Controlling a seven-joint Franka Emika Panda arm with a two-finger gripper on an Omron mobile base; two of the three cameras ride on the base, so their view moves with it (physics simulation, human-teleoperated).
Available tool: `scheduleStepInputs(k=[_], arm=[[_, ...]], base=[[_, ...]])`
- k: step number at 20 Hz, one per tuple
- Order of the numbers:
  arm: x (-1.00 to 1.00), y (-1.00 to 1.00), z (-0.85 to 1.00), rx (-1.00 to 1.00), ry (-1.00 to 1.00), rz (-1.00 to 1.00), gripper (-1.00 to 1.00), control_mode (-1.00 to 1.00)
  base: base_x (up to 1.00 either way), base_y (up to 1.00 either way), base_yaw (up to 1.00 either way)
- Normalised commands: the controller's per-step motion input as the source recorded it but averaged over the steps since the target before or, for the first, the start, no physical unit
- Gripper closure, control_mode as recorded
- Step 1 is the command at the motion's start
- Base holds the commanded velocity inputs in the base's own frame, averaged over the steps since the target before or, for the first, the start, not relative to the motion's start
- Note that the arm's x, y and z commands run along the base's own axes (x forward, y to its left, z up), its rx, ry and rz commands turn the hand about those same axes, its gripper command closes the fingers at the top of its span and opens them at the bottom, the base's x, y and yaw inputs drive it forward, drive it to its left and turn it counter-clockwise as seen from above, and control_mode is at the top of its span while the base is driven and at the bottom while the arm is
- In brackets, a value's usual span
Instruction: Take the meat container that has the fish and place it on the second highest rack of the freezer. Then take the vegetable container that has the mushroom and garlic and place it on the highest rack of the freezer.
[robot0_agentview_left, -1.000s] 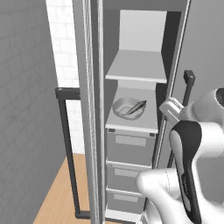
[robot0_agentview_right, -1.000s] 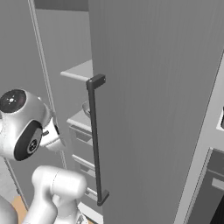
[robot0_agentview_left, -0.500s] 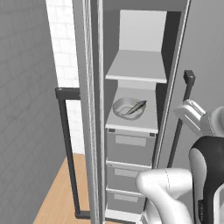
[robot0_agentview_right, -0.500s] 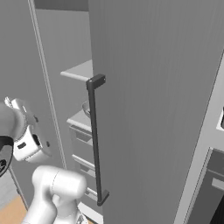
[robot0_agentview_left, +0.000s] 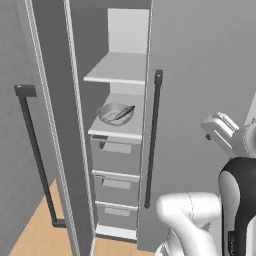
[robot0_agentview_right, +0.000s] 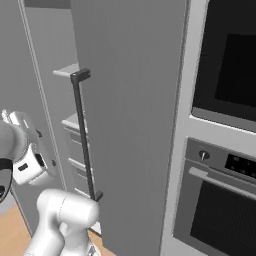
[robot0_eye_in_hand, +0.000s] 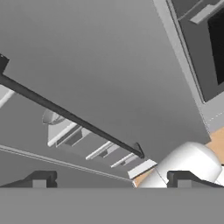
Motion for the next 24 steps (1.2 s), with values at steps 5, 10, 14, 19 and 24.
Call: scheduleStepInputs(k=[5,10,14,19,24], arm=[[0.0,0.0,0.0,0.0,0.0,0.0,-1.0,1.0],[0.0,0.0,0.0,0.0,0.0,0.0,-1.0,1.0],[0.0,0.0,0.0,0.0,0.0,0.0,-1.0,1.0],[0.0,0.0,0.0,0.0,0.0,0.0,-1.0,1.0],[0.0,0.0,0.0,0.0,0.0,0.0,-1.0,1.0]], base=[[-0.97,-0.58,-0.02],[-0.7,-0.97,-0.03],[-0.65,-1.0,-0.01],[-0.6,-1.0,0.0],[-0.3,-1.0,-0.01]])
